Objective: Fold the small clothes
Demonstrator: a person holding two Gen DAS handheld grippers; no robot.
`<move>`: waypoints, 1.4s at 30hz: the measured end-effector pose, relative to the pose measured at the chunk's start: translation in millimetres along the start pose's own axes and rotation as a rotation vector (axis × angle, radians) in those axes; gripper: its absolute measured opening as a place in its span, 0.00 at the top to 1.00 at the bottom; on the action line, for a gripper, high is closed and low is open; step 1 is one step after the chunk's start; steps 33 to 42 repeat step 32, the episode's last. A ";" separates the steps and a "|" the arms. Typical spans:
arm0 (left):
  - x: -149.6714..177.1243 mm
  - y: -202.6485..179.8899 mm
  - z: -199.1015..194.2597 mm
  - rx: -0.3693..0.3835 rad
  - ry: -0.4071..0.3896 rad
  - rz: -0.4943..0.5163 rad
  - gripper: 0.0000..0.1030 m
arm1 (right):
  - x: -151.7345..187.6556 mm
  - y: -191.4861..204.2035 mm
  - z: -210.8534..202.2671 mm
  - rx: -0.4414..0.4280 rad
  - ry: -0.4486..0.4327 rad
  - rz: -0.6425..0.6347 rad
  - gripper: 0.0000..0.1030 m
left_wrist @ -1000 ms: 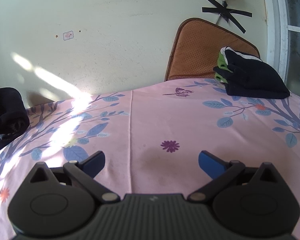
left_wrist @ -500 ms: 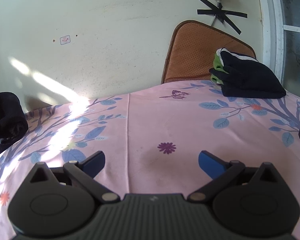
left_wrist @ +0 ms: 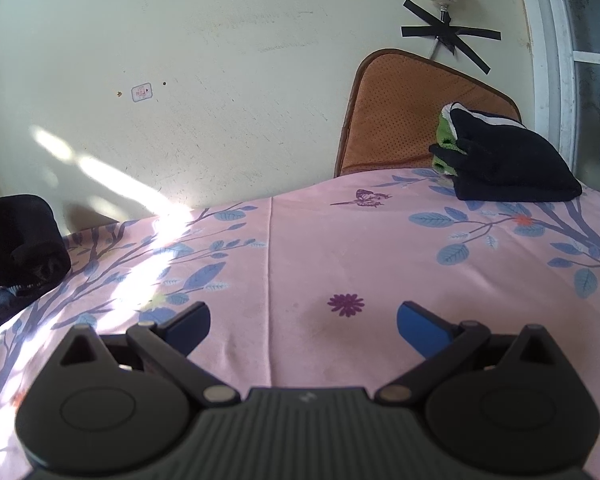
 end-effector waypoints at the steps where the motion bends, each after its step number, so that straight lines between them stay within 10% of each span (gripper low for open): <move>1: 0.0 -0.2 -0.3 0.000 -0.001 0.001 0.00 | 0.2 0.2 0.1 0.000 0.000 0.000 0.08; 42: -0.1 -8.8 -0.7 0.032 0.001 0.040 0.00 | -0.5 -0.7 0.9 -0.002 0.002 0.000 0.08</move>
Point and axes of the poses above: each gripper's, at about its wrist camera, not at the fingertips, and z roughly the way its jaws point, y to its left, x to its underside, the point moved 7 cm from there along z, roughly the way its jaws point, and after that the axes turned 15 degrees about z, right-handed, at the moved point
